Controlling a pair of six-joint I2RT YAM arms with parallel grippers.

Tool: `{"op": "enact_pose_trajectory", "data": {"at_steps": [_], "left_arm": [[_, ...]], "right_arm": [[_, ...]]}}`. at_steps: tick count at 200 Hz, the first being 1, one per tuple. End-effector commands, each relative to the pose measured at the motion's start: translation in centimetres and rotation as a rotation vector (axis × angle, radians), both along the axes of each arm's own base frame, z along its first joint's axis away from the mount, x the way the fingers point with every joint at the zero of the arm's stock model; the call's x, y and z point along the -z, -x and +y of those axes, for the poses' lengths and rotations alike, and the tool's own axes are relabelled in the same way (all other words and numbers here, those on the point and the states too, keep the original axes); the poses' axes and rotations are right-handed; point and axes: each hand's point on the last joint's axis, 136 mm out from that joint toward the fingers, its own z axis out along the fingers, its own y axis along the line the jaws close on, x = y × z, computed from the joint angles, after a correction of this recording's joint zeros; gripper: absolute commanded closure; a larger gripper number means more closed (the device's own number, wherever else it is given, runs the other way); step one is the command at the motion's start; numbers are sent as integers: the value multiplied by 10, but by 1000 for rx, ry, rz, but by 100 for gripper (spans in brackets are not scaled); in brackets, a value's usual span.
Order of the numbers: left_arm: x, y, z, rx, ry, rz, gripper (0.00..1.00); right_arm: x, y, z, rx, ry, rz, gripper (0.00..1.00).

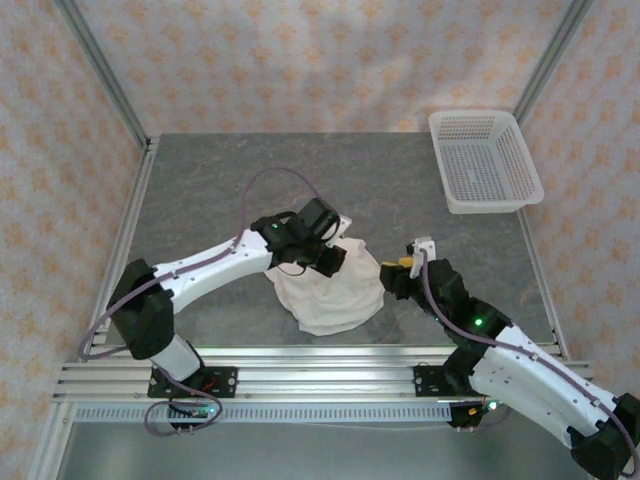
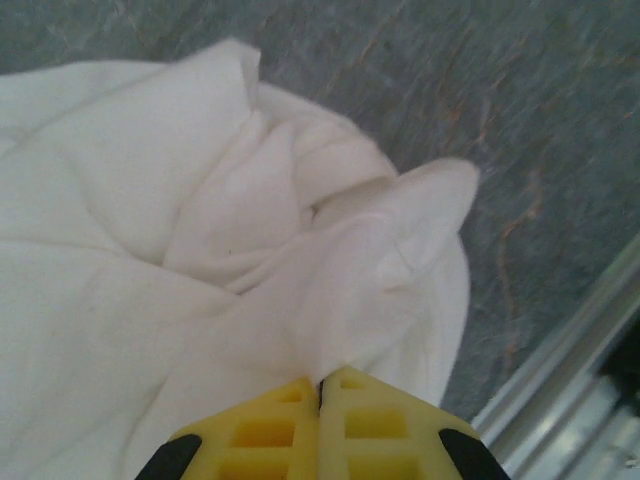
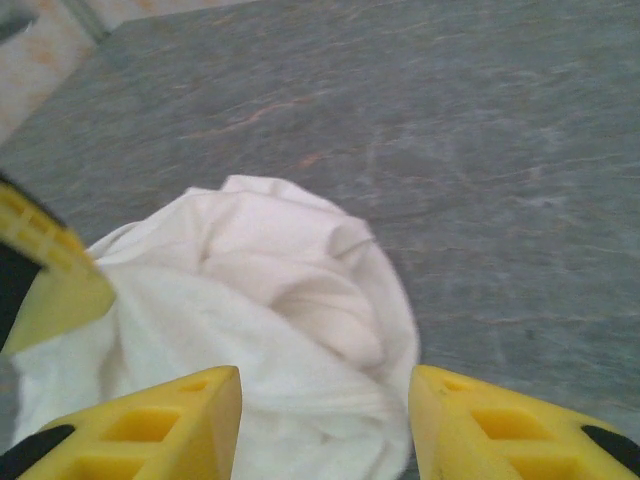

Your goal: Fold the inside-out t-shirt

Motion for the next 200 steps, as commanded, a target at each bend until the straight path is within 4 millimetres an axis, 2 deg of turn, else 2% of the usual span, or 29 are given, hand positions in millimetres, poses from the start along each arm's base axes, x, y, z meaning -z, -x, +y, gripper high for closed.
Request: {"op": "enact_pose_trajectory", "data": {"at_steps": [1, 46, 76, 95, 117, 125, 131, 136, 144, 154, 174, 188, 200], "left_arm": [[-33, 7, -10, 15, 153, 13, 100], [-79, 4, -6, -23, 291, 33, 100], [-98, 2, -4, -57, 339, 41, 100], [-105, -1, -1, -87, 347, 35, 100], [-114, -7, 3, -132, 384, 47, 100], [-120, -9, 2, -140, 413, 53, 100], [-125, -9, 2, -135, 429, 48, 100], [-128, -10, 4, -137, 437, 43, 100], [-132, -12, 9, -151, 436, 34, 100], [-132, -17, 21, -177, 408, 13, 100], [-122, -37, 56, -280, 324, -32, 100], [-105, -52, 79, -347, 262, -42, 100], [-89, -61, 90, -379, 218, -41, 98]], "right_arm": [[-5, 10, 30, -164, -77, -11, 52], [-13, 13, 74, -302, -247, 44, 50], [-23, 5, 98, -306, -354, 48, 48], [-21, 1, 112, -308, -391, 90, 47], [-8, 3, 124, -319, -377, 143, 44], [-4, 4, 128, -327, -369, 159, 48], [-3, 5, 130, -332, -364, 165, 55], [-2, 4, 131, -331, -361, 167, 64], [-1, 4, 129, -322, -355, 167, 84], [-5, 5, 127, -323, -359, 151, 100], [-23, 14, 125, -382, -383, 88, 100], [-39, 21, 123, -406, -423, 51, 100], [-56, 26, 122, -437, -473, 11, 100]]}}
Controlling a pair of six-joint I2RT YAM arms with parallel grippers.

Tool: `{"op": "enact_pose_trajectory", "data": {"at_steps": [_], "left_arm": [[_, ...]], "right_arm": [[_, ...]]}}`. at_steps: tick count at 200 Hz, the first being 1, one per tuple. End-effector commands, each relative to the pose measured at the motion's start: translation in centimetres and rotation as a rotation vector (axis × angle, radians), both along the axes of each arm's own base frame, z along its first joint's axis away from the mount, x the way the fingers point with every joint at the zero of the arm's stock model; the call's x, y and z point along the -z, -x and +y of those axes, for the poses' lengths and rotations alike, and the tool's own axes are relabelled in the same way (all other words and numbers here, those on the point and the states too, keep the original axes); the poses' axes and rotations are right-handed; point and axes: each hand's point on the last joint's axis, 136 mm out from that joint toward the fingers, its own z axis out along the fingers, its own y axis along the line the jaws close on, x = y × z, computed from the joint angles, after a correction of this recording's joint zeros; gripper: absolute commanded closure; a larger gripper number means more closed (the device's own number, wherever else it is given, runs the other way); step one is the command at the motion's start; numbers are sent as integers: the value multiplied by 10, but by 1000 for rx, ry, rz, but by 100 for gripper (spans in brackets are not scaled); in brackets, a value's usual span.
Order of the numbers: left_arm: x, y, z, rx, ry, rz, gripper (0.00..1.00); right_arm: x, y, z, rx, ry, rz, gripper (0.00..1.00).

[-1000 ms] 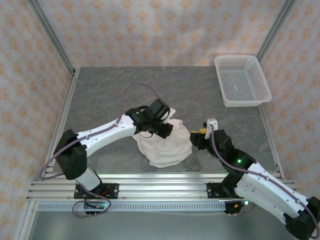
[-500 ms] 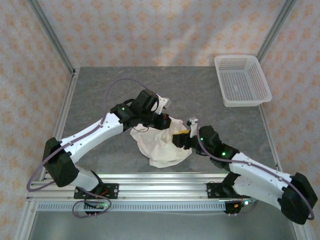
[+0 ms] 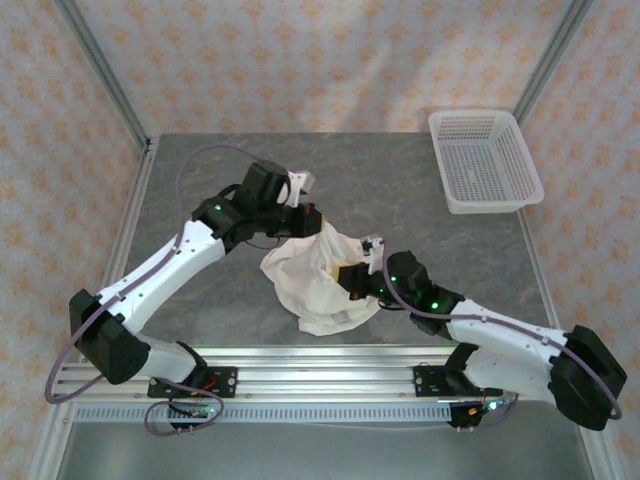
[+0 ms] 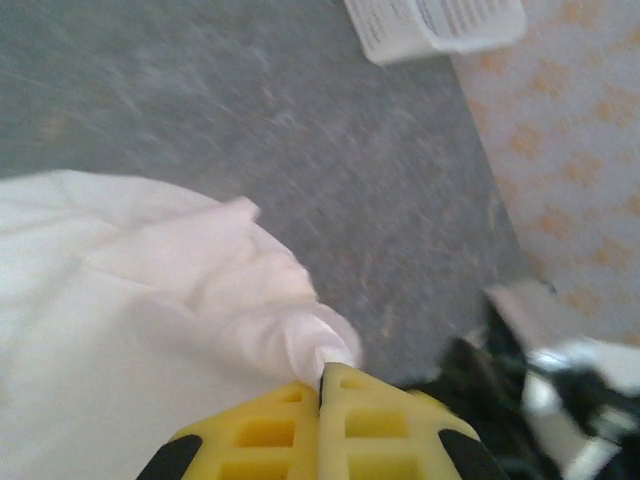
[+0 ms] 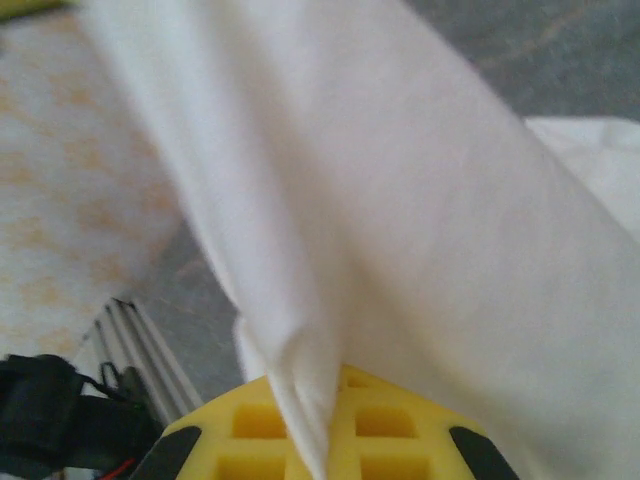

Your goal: Fold the inside-out t-shirt

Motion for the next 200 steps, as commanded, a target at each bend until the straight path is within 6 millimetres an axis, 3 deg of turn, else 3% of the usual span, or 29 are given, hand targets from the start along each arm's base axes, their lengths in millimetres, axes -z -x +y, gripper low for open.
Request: {"op": "enact_pose_trajectory", "data": {"at_steps": [1, 20, 33, 43, 64, 86, 126, 171, 200], "left_arm": [[15, -21, 36, -102, -106, -27, 97], [27, -29, 40, -127, -57, 1, 76], [19, -27, 39, -125, -10, -11, 64], [9, -23, 42, -121, -5, -42, 60], [-13, -7, 50, -117, 3, -95, 59], [-27, 17, 45, -89, 90, -76, 59], [-13, 50, 34, -128, 115, 6, 63], [7, 45, -1, -182, 234, 92, 61], [9, 33, -14, -223, 267, 46, 47]], "right_arm": [[-45, 13, 3, -63, -132, -109, 100], [-66, 18, 0, -75, -199, -149, 100], [-73, 16, -3, -60, -212, -167, 100], [-74, 13, -5, -39, -204, -175, 100], [-70, 8, -8, -12, -183, -184, 100], [-65, 2, -12, 22, -166, -180, 100], [-59, -11, -21, 100, -132, -180, 100], [-55, -11, -18, 81, -86, -164, 100], [-54, -9, -13, 50, -82, -148, 100]]}}
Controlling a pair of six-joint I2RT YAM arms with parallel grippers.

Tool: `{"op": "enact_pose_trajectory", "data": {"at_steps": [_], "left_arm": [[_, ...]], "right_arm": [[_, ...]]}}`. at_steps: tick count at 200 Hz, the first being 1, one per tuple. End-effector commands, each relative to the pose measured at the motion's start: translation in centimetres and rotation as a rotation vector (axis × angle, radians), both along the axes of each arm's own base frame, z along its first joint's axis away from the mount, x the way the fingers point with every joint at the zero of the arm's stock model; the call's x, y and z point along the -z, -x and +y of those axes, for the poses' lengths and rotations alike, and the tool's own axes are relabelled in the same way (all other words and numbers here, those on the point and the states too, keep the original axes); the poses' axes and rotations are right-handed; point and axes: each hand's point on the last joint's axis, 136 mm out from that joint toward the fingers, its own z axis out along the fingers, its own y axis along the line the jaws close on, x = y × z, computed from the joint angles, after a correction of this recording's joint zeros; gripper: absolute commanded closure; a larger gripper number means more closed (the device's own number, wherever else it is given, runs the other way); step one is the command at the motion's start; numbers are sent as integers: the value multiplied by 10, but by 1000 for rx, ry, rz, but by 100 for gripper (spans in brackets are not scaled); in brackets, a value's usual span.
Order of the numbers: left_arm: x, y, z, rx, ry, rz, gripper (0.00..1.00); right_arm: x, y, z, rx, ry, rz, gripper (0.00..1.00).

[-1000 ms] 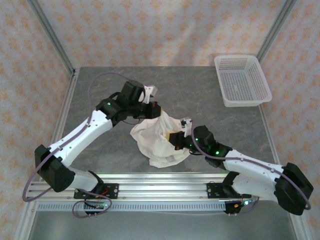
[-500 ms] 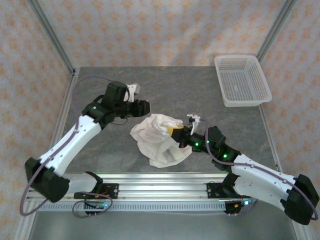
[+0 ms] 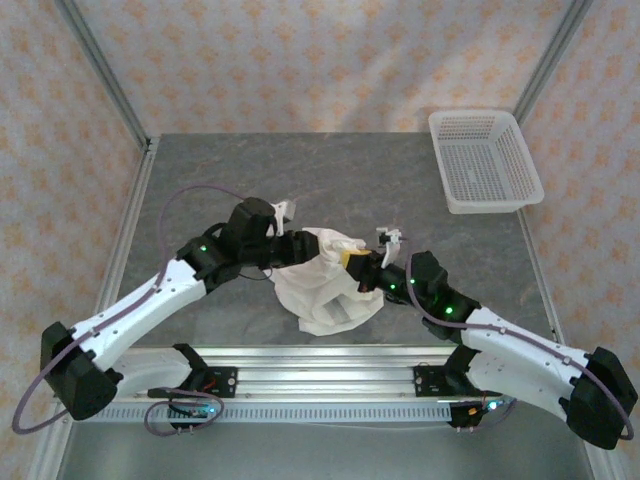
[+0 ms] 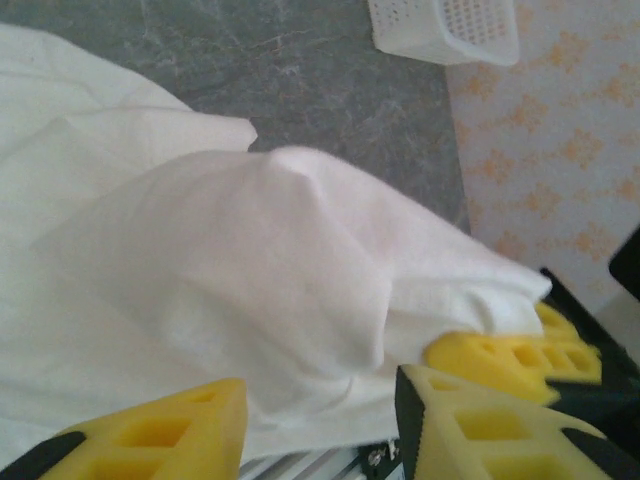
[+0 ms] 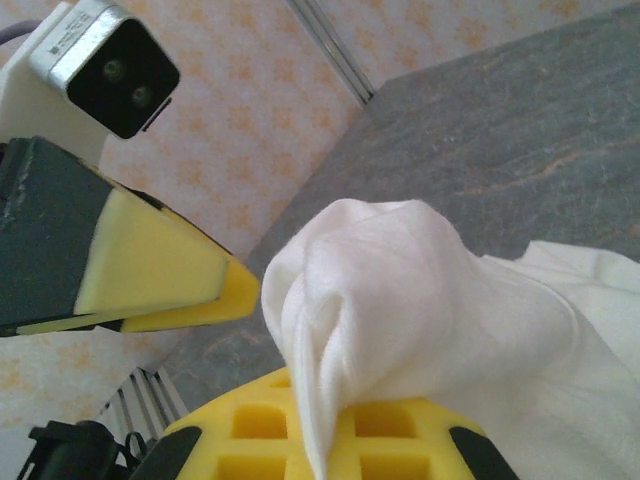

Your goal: Fold the inside-out t-shirt

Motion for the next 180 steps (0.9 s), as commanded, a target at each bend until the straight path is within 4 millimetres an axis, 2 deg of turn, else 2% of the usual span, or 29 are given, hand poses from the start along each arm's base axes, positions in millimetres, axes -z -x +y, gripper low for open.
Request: {"op": "enact_pose_trajectory", "data": {"at_steps": [1, 23, 41, 52, 63, 84, 95, 103, 120, 132, 147, 154, 166, 180], "left_arm": [[-22, -21, -12, -90, 96, -85, 47], [-17, -31, -14, -120, 90, -101, 47], [-10, -34, -19, -113, 82, -83, 64], [-7, -33, -25, -94, 94, -70, 70], [-3, -32, -27, -78, 87, -58, 70], [9, -28, -25, -57, 34, -37, 60], [13, -26, -23, -56, 22, -33, 60], [14, -25, -23, -53, 20, -31, 63], [15, -23, -21, -54, 14, -27, 77], [11, -22, -18, -62, 13, -34, 88], [-4, -23, -16, -64, 19, -66, 96], [-14, -23, -14, -64, 18, -88, 100], [-34, -22, -8, -63, 3, -133, 100], [-57, -21, -2, -64, -1, -181, 100]], "right_arm": [[-15, 0, 4, -26, -8, -27, 100], [-19, 3, 7, -45, -14, -28, 100], [-22, 2, 6, -40, -22, -29, 100], [-22, 1, 5, -28, -24, -28, 100], [-23, 0, 3, -16, -27, -32, 100], [-24, -2, 1, 0, -33, -38, 100], [-25, -2, 0, 4, -36, -39, 100], [-25, -2, 0, 5, -36, -37, 100], [-24, -3, -1, 15, -35, -33, 100], [-21, -6, -4, 40, -28, -21, 100], [-10, -13, -15, 111, 6, 3, 100], [0, -17, -23, 163, 35, 22, 100], [23, -22, -39, 246, 106, 57, 100], [54, -16, -45, 223, 216, 61, 100]]}}
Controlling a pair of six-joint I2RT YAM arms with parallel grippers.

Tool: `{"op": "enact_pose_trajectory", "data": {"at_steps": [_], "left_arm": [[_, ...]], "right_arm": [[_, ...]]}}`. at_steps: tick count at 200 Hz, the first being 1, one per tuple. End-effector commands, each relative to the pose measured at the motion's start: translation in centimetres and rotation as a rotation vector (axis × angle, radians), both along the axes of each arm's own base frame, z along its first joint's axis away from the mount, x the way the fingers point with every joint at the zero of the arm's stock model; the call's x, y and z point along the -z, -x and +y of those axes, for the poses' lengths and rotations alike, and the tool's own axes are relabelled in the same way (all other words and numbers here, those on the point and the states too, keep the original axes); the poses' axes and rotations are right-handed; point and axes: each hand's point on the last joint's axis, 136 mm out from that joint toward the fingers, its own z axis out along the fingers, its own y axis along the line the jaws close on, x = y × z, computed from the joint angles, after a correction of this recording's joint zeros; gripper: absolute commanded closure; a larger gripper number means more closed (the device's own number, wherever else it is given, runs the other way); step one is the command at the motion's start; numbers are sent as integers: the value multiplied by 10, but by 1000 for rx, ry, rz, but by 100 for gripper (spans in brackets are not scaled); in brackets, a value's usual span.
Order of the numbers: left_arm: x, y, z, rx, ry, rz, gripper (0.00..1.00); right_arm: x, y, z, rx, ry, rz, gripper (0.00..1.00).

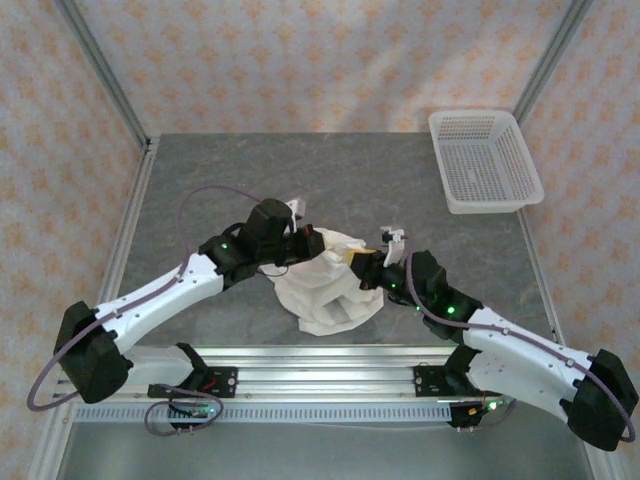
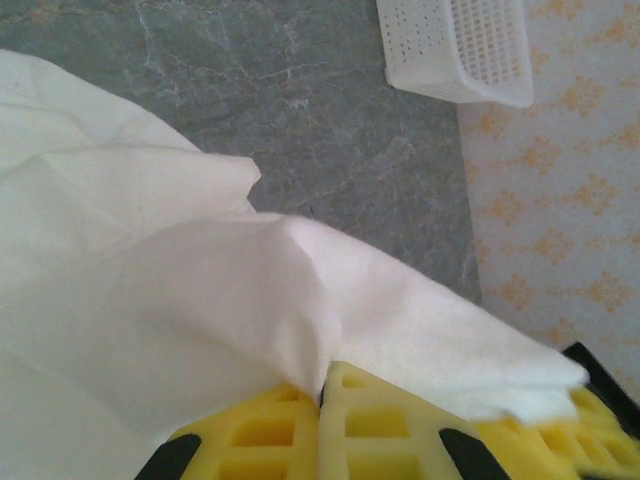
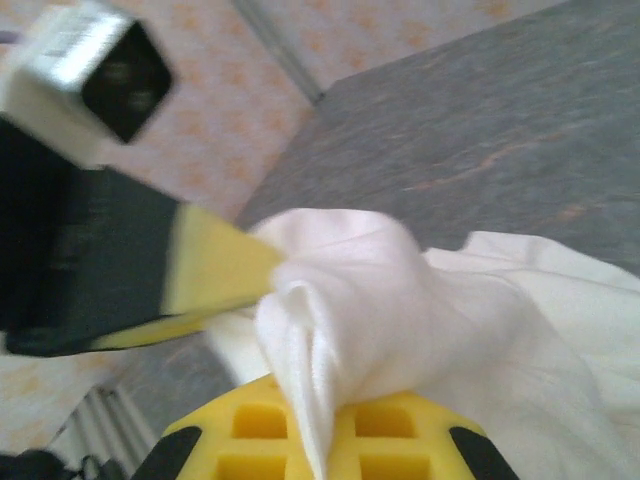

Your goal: Fold the inside-out t-shirt

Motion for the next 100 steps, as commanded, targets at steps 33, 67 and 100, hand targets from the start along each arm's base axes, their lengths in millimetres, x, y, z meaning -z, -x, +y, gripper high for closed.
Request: {"op": "enact_pose_trajectory", "data": {"at_steps": [33, 67, 100], "left_arm": [[-98, 6, 15, 5, 78, -204, 100], [-89, 6, 6, 37, 84, -170, 100], [-82, 6, 3, 47, 86, -157, 100]], "right_arm": [[99, 21, -27, -30, 293, 116, 91], [50, 22, -16, -86, 286, -24, 63], [-1, 15, -9, -110, 350, -242, 52]]}}
